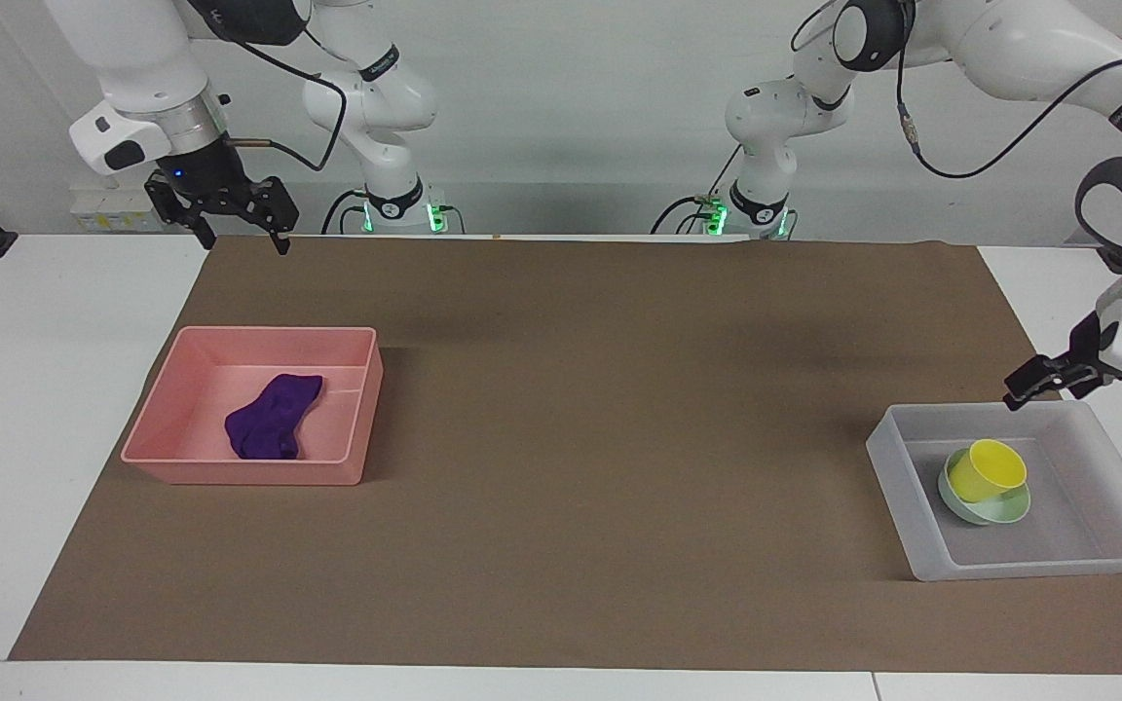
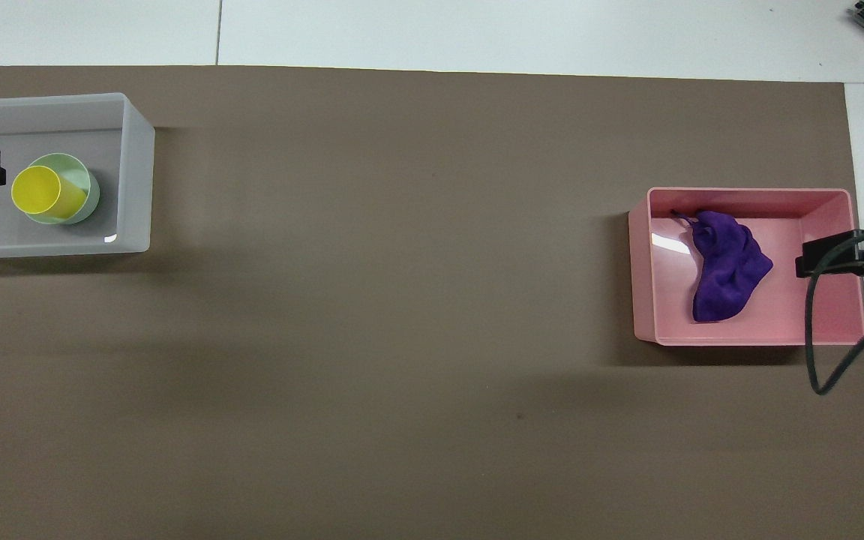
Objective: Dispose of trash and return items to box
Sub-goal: 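Release the yellow cup into the green bowl and withdraw the left gripper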
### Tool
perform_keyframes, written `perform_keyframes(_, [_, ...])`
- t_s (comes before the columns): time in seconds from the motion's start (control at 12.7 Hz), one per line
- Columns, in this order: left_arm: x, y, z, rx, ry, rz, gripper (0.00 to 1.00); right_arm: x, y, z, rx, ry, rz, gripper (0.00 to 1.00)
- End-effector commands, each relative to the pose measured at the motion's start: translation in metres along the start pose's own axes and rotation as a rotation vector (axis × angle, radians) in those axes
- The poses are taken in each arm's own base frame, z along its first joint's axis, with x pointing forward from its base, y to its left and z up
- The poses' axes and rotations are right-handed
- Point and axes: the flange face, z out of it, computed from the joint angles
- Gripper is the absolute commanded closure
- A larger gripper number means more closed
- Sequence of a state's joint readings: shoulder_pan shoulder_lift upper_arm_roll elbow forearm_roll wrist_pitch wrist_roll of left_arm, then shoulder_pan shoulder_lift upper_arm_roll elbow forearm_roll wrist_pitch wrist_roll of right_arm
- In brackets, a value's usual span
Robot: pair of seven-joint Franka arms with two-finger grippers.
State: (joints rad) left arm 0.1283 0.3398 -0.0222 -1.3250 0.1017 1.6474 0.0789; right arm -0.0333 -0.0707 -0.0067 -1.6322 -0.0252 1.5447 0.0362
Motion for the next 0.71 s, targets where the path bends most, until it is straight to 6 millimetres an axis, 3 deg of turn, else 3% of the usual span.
perform_keyframes(0.0, [-0.033, 0.064, -0.042, 0.041, -0.052, 0.094, 0.0, -0.002, 0.0, 0.003, 0.016, 0.007, -0.014, 0.0])
perform_keyframes(0.08, [-0.041, 0.094, -0.054, 0.035, -0.053, 0.126, 0.0, -0.002, 0.0, 0.004, 0.016, 0.006, -0.015, 0.0])
perform_keyframes(0.16, [-0.045, 0.105, -0.065, 0.035, -0.026, 0.112, 0.0, -0.002, 0.0, 0.004, 0.016, 0.004, -0.014, 0.0])
perform_keyframes(0.24, [-0.044, 0.112, -0.064, 0.038, -0.024, 0.123, 0.0, -0.003, 0.001, 0.003, 0.016, 0.006, -0.015, 0.0])
perform_keyframes(0.31, [-0.054, 0.114, -0.076, 0.024, 0.026, 0.139, 0.0, -0.003, 0.001, 0.004, 0.016, 0.004, -0.014, 0.0])
perform_keyframes(0.47, [-0.095, 0.12, -0.055, -0.034, 0.035, 0.15, 0.0, -0.003, 0.001, 0.004, 0.016, 0.004, -0.014, 0.0])
perform_keyframes(0.63, [-0.123, 0.119, -0.057, -0.032, 0.027, 0.158, 0.0, -0.003, 0.001, 0.004, 0.016, 0.004, -0.014, 0.0])
